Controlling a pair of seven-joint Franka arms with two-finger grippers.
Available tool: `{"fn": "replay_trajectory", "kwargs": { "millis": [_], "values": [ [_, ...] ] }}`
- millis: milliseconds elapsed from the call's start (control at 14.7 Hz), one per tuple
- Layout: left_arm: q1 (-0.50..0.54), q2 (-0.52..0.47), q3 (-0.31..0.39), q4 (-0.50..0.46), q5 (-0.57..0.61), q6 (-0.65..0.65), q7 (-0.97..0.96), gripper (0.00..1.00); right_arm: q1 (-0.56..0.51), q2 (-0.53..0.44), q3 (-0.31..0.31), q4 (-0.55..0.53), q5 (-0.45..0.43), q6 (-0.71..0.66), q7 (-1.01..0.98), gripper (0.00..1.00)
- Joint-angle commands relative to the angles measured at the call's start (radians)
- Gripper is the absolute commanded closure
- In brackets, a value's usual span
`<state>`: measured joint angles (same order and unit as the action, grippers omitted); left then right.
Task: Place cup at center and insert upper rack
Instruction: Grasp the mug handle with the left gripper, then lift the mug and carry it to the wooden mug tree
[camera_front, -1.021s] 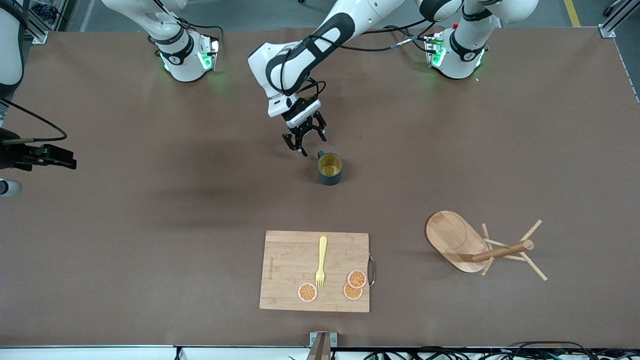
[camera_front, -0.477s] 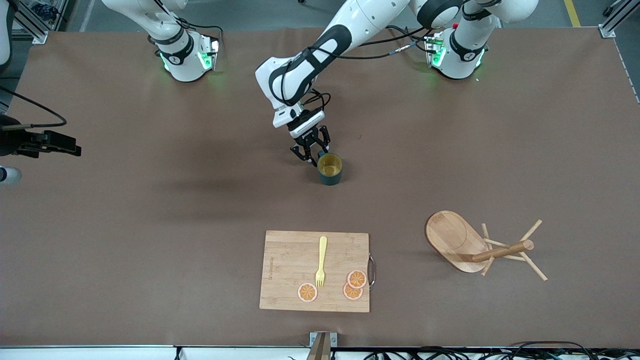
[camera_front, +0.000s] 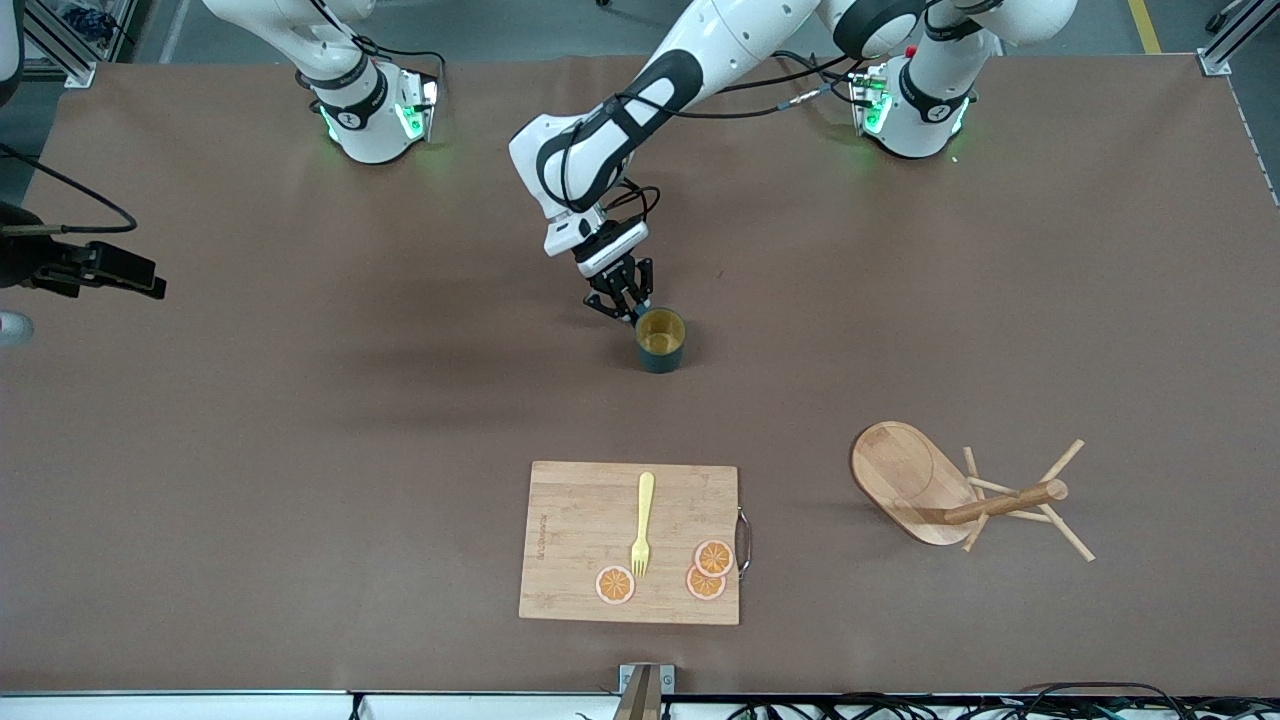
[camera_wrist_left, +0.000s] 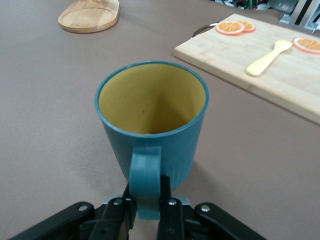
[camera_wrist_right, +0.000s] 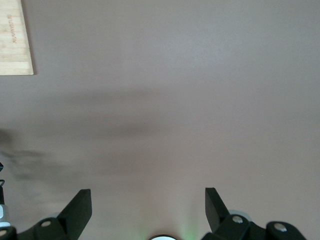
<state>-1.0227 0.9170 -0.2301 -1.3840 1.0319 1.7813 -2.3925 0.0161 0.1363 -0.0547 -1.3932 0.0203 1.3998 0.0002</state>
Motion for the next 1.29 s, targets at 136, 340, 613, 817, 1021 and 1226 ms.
{"fn": "replay_trajectory", "kwargs": {
  "millis": [136,340,613,817,1021,1226],
  "values": [
    [0.093,-0.180,-0.002,0.008,-0.188,-0.017,0.128,1.00,-0.025,-0.066,-0.005,-0.053,0.006,0.016,-0.029,0.00],
    [0.212,-0.331,0.000,0.008,-0.410,-0.010,0.310,1.00,-0.024,-0.157,-0.007,-0.145,0.003,0.051,-0.031,0.00],
    [0.387,-0.447,0.000,0.008,-0.643,-0.005,0.562,1.00,-0.024,-0.231,-0.007,-0.205,-0.005,0.068,-0.032,0.00],
    [0.554,-0.501,-0.005,0.010,-0.861,0.036,0.709,1.00,-0.034,-0.239,-0.011,-0.208,-0.005,0.073,-0.032,0.00],
    [0.668,-0.506,-0.003,0.025,-1.041,0.064,0.777,1.00,-0.030,-0.239,-0.010,-0.208,-0.005,0.073,-0.035,0.00],
    [0.745,-0.497,-0.002,0.031,-1.179,0.099,0.808,1.00,-0.028,-0.242,-0.007,-0.213,-0.006,0.068,-0.060,0.00]
  ]
}}
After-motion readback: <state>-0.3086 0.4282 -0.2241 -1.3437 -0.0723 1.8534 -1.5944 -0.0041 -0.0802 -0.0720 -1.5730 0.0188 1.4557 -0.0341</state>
